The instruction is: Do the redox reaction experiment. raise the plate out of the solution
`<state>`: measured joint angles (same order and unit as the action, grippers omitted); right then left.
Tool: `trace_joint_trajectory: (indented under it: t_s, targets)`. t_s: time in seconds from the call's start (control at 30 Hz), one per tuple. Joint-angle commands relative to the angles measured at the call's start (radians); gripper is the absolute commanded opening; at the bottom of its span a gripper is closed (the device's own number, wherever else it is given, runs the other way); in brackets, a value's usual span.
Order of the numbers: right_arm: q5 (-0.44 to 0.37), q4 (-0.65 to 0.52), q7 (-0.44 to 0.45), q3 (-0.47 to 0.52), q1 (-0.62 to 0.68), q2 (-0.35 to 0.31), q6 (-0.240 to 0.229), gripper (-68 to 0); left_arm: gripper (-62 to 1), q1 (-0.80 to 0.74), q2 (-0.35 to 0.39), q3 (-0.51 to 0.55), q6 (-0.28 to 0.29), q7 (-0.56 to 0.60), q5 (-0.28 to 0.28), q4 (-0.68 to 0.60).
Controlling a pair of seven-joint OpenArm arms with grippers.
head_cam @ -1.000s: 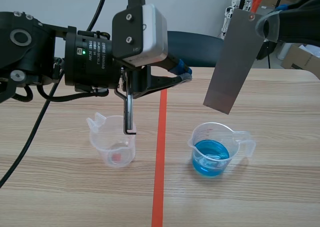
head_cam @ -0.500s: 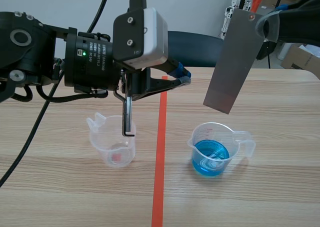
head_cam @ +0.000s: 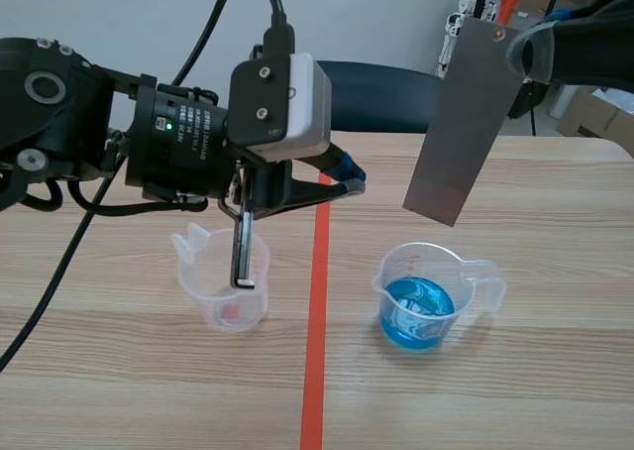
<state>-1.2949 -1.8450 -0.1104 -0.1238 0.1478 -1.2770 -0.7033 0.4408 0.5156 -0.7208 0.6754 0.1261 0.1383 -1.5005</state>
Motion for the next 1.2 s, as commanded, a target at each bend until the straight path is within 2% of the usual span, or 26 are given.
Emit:
trace_joint_trajectory:
  t_s: [0.0, 0.2, 1.17]
  targets:
    - [-0.019, -0.002, 0.019, 0.013, -0.015, -0.013, -0.001, -66.9, -58.2, 0.003, -0.002, 0.001, -0.006, 0.008, -0.013, 0.010]
    - [-0.019, -0.002, 0.019, 0.013, -0.015, -0.013, -0.001, -66.9, -58.2, 0.003, -0.002, 0.001, -0.005, 0.008, 0.016, 0.014]
    - [-0.019, -0.002, 0.019, 0.013, -0.015, -0.013, -0.001, -66.9, -58.2, 0.003, -0.002, 0.001, -0.006, 0.011, 0.016, 0.014]
